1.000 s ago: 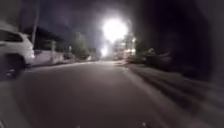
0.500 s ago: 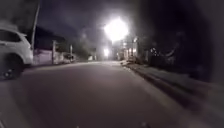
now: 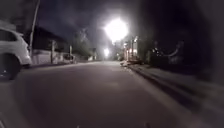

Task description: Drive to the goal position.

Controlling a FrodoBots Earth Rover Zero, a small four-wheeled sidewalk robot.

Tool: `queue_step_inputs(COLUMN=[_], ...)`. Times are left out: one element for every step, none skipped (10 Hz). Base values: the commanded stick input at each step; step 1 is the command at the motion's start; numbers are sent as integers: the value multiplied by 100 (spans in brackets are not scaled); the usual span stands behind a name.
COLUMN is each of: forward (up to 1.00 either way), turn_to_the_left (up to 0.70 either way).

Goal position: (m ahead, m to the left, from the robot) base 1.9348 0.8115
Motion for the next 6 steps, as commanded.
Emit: queue_step_inputs(forward=[50, 50, 50, 50, 50, 50], turn_to_the_left=[0, 0, 0, 0, 0, 0])
